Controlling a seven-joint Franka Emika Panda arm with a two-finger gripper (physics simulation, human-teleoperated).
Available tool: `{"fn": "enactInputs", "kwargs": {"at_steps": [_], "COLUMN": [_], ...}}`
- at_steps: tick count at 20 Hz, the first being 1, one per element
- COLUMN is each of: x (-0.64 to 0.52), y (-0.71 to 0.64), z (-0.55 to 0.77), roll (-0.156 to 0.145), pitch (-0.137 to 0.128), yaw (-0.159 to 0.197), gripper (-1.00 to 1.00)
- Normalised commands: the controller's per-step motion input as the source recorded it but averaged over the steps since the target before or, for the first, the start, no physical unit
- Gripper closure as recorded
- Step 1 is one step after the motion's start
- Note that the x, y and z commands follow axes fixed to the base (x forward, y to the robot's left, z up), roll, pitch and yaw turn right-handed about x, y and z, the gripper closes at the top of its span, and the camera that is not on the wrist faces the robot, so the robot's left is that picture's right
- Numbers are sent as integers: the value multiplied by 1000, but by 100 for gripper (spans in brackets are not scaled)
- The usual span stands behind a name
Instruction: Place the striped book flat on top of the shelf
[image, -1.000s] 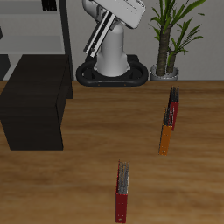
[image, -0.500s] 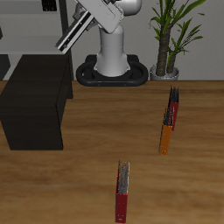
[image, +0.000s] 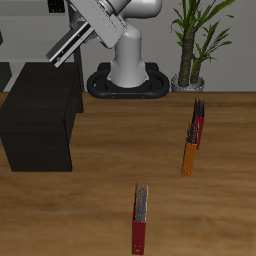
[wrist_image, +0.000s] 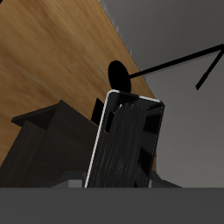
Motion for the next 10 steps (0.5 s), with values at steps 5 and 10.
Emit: {"fn": "enactInputs", "kwargs": {"at_steps": [5,10], "x": [112,129], "y": [-322,-288], "z": [-233,-306], "roll": [-54,-51], "pitch": [32,58], "yaw": [16,6], "gripper": [100,100]}}
